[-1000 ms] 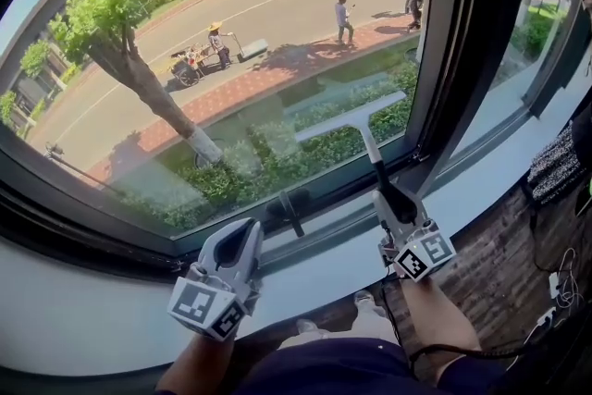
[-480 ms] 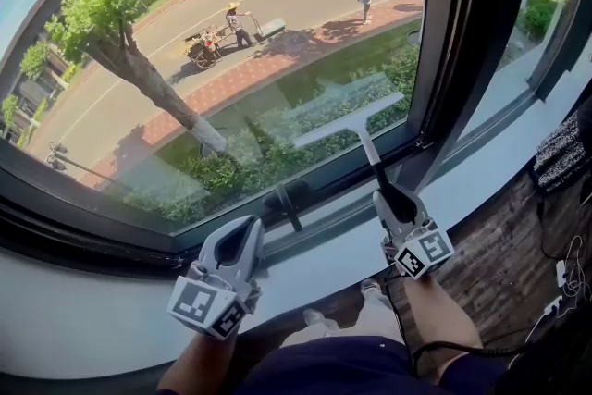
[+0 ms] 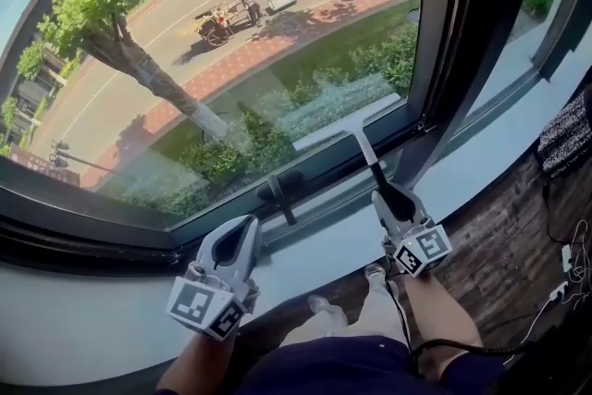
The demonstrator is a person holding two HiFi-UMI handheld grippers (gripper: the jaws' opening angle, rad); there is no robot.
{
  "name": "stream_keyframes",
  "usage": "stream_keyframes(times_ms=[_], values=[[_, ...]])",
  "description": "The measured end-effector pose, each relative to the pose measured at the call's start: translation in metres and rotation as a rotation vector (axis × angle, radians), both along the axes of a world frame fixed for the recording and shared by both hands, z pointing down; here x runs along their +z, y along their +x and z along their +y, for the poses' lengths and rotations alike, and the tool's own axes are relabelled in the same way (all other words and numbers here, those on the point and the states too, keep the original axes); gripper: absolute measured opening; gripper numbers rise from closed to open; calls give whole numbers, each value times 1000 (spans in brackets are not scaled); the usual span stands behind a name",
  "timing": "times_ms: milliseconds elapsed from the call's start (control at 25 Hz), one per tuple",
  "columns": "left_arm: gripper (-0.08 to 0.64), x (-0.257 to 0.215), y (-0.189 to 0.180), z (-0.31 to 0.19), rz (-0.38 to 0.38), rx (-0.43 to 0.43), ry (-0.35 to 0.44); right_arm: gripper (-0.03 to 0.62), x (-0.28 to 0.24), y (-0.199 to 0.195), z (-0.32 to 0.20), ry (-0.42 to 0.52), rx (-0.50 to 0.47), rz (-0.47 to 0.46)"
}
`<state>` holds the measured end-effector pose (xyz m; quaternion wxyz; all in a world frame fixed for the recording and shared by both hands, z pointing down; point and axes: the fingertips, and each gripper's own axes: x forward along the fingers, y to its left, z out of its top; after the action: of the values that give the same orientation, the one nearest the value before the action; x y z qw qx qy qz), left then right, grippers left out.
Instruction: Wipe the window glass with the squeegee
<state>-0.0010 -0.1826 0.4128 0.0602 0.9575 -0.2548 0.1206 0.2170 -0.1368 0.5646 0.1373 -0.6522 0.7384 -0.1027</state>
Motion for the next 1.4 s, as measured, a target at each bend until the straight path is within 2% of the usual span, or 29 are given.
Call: stream_keyframes(times_ms=[200, 360, 640, 800, 920, 1160, 1280, 1400], values=[[5, 13, -2, -2, -24, -15, -33, 101, 40, -2, 4, -93, 2, -39], [5, 18, -3, -5, -25, -35, -50, 101, 58, -1, 5, -151, 2, -36], [5, 14, -16, -13, 19, -47, -30, 101, 43, -4, 10, -125, 21, -5], [5, 13, -23, -13, 30, -73, -49, 101, 18, -15, 23, -88, 26, 20], [5, 23, -22, -7, 59, -34, -29, 101, -13, -18, 28, -28, 35, 37], [5, 12, -5, -24, 171, -25, 65, 101, -95, 6, 8, 209, 51, 91], [5, -4, 3, -36, 210, -28, 116, 101, -153, 17, -7, 339, 60, 127], [5, -24, 0, -34, 224, -27, 138, 101, -207, 11, -6, 416, 70, 144]])
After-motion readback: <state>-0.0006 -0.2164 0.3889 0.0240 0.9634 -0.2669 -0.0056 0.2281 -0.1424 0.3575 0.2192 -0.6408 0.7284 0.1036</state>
